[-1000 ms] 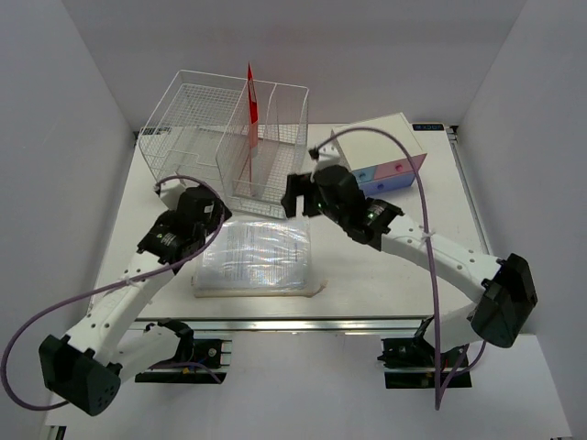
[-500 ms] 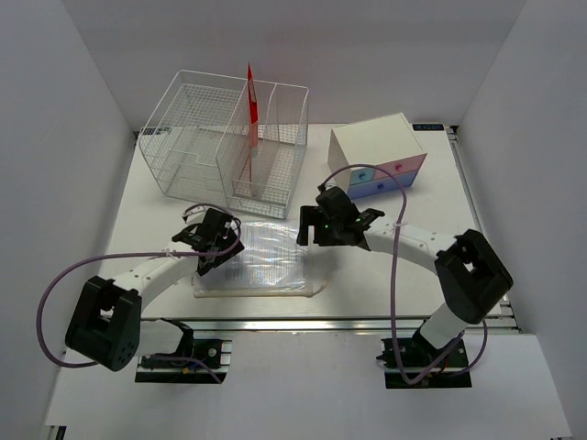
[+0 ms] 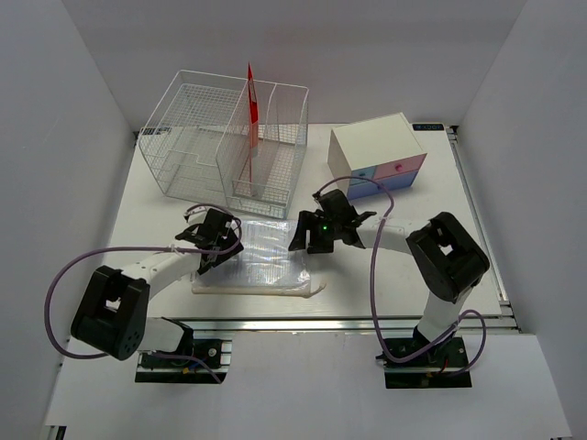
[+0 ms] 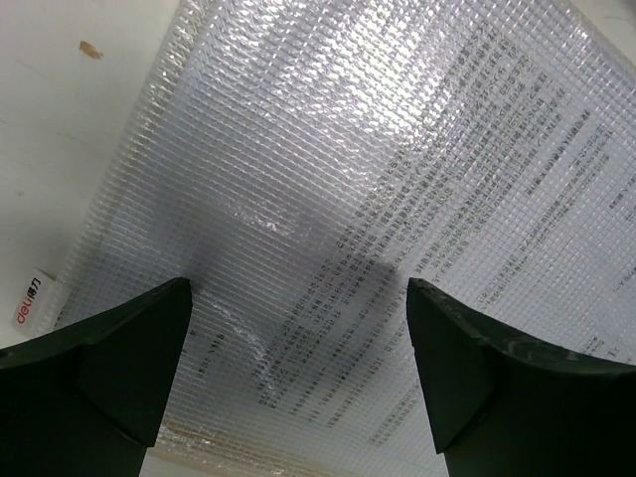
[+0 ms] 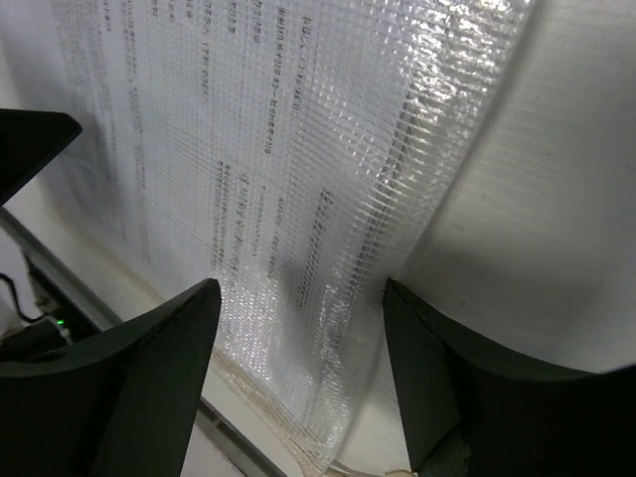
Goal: Organize the desk
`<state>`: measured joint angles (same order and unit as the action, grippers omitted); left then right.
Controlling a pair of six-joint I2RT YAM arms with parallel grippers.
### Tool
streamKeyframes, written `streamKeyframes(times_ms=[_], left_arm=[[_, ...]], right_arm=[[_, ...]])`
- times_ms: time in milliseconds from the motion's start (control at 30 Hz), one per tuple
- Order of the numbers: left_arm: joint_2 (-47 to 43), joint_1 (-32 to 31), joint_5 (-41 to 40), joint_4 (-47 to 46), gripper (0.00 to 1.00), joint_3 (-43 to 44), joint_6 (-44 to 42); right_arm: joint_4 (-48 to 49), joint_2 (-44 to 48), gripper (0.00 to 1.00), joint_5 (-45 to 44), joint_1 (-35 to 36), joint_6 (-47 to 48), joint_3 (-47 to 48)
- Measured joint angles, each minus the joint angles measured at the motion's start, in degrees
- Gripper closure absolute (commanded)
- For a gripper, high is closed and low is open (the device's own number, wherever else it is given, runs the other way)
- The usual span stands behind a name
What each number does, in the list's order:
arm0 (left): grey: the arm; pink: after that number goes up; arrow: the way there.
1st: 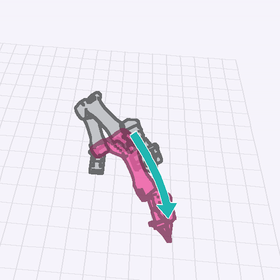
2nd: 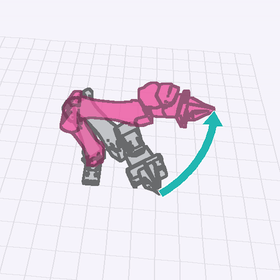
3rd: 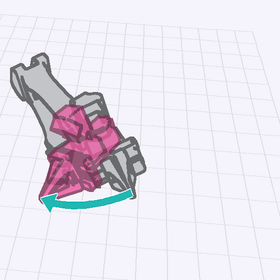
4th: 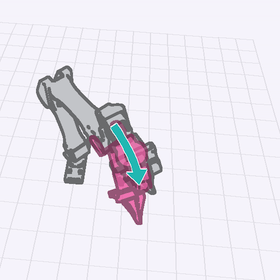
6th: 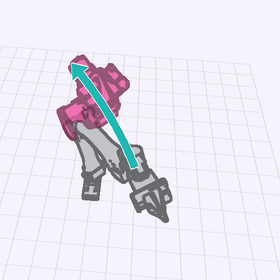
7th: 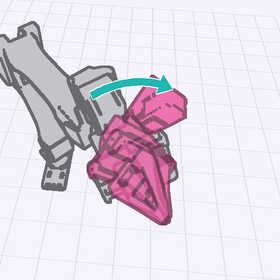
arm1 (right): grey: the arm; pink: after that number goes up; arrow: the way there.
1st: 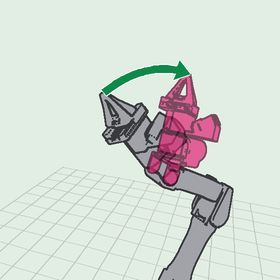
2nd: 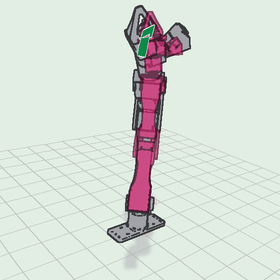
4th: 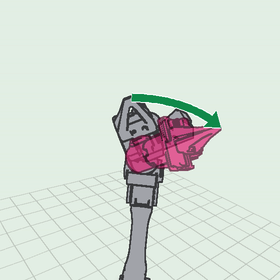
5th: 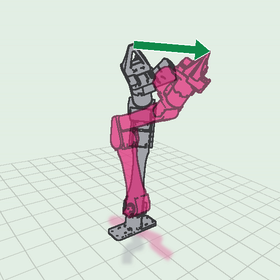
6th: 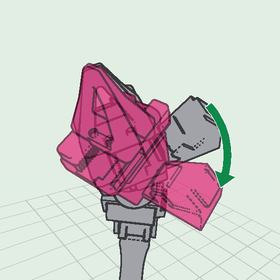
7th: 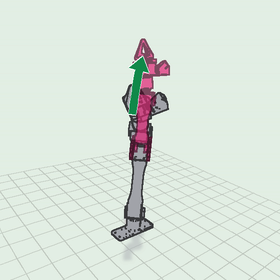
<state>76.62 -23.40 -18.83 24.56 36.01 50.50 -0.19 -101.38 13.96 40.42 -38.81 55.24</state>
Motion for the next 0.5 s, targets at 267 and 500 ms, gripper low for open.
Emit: streamKeyframes(times_ms=[267,500], left_arm=[[2.1,0.4,-0.5,-2.8,0.03,0.4,-2.8],[1.3,0.5,-0.5,-4.5,0.03,-0.6,-3.7]], right_arm=[[12.6,-1.0,0.54,8.3,-2.3,-5.7,-6.8],[21.2,-0.9,0.96,10.6,-3.0,-10.2,-9.5]])
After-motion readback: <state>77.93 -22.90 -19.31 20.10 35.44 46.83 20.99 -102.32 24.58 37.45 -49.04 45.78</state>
